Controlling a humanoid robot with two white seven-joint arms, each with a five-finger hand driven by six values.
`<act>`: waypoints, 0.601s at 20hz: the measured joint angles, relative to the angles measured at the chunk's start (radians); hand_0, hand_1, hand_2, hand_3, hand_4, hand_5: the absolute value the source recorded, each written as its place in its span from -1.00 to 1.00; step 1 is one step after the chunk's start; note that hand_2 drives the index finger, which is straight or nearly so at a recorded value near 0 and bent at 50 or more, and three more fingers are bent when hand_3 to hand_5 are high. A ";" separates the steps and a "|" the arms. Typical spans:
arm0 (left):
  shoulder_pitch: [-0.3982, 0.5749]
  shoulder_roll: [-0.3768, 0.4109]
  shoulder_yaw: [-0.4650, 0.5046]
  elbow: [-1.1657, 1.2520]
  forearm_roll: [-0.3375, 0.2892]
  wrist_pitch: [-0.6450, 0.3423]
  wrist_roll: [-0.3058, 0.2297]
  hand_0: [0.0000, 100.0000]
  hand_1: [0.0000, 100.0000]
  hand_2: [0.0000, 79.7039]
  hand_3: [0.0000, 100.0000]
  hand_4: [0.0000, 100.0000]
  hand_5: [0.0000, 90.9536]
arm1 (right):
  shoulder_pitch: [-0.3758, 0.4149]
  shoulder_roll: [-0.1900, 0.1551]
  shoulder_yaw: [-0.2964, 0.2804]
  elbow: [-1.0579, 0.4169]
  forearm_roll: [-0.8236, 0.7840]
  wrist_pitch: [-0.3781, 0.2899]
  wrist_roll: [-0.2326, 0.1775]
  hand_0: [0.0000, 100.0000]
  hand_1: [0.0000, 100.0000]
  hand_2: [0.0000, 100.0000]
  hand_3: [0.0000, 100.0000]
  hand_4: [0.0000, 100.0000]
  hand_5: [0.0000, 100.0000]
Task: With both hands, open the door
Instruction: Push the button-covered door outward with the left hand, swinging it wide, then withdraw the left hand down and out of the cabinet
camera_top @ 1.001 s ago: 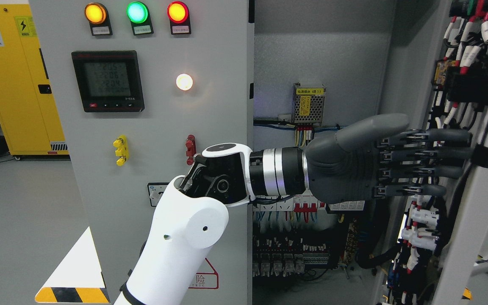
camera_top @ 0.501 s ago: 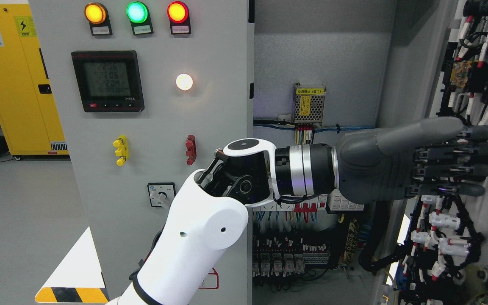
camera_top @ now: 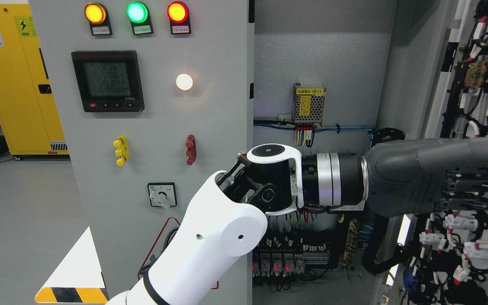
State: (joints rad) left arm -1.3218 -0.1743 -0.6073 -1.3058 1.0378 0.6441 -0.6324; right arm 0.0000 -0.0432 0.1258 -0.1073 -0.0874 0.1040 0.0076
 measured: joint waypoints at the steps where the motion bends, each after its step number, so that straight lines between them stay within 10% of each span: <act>1: -0.003 -0.001 -0.008 0.000 0.005 -0.006 0.000 -0.76 0.11 -1.00 -1.00 -1.00 -1.00 | 0.000 0.000 0.000 0.000 0.000 0.000 0.000 -1.00 0.00 -0.92 -1.00 -1.00 -1.00; 12: -0.038 -0.007 -0.094 0.008 0.043 -0.086 0.046 -0.76 0.11 -1.00 -1.00 -1.00 -1.00 | 0.000 0.000 0.000 0.000 0.000 0.000 0.004 -1.00 0.00 -0.92 -1.00 -1.00 -1.00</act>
State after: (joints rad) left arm -1.3600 -0.1813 -0.7017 -1.2975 1.0804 0.5580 -0.5861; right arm 0.0000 -0.0427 0.1258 -0.1074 -0.0874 0.1040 0.0114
